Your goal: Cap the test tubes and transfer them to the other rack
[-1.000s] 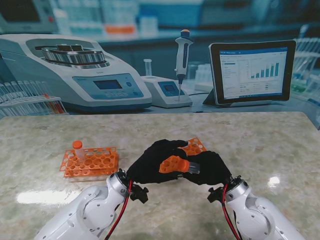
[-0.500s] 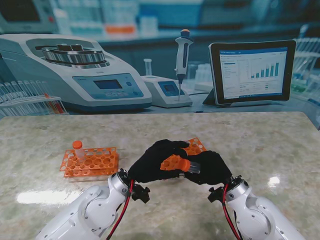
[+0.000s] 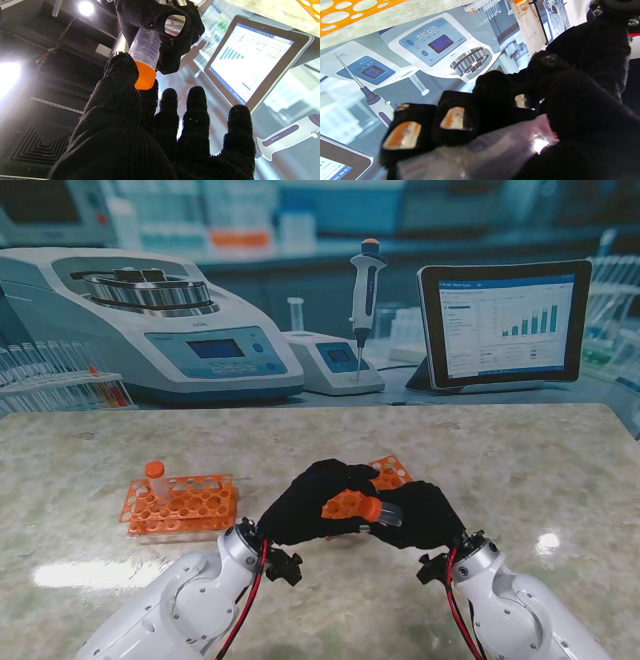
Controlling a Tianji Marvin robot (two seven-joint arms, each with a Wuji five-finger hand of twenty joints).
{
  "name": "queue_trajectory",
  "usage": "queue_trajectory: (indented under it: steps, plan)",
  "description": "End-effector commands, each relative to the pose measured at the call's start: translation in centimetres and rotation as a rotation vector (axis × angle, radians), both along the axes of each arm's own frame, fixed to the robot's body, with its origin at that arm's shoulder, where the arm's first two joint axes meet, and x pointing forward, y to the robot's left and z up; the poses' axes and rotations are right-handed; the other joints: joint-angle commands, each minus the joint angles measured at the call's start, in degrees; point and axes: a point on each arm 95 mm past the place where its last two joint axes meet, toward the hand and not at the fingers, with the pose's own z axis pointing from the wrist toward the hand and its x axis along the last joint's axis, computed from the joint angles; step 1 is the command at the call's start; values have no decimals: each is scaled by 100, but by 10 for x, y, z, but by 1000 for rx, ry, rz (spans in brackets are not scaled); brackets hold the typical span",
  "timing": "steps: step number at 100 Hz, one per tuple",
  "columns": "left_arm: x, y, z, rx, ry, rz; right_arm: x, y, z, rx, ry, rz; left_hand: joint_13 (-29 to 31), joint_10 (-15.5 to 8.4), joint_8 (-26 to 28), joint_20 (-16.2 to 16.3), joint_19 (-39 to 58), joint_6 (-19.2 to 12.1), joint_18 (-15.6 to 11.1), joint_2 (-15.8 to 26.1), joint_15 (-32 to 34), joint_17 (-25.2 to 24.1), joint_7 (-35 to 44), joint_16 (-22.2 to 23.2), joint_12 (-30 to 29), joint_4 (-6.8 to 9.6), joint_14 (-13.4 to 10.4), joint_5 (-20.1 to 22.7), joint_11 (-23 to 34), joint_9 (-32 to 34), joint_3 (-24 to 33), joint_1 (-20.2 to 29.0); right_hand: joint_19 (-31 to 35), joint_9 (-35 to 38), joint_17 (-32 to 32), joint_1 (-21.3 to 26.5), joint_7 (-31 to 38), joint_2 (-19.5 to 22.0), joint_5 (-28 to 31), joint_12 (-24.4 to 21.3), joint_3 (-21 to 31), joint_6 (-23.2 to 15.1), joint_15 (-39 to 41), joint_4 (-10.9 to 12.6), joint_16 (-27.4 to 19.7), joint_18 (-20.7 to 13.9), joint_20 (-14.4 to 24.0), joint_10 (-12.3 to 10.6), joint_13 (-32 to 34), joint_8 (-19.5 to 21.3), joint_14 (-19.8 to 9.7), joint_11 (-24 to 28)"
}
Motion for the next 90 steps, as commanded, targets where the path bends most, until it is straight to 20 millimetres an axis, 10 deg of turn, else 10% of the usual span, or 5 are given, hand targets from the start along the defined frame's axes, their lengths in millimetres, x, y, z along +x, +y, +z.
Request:
queue_trajectory:
  steps: [1,90]
  plan:
    - [-1,-3,-2,-1,1,-2,-3,4,-2,4,6,9,138,-424,79,139,227,-812,62,457,89,2,593,77,68,384,-260,926,96,215,1040,1230,1779,240,435,172,242,173,68,67,26,-535,998,-67,352,-651,274,47,154,131,-384,-9]
    - [-4,0,-6,26,-7,-31,-3,4,-2,2,8,8,57,-246,-474,-73,215,-1703,49,249,-104,-14,-1049,-174,-203,231,-226,1433,-138,227,2238,899,1779,240,435,164,243,181,62,66,15,-542,998,-70,352,-651,274,39,154,136,-384,-10]
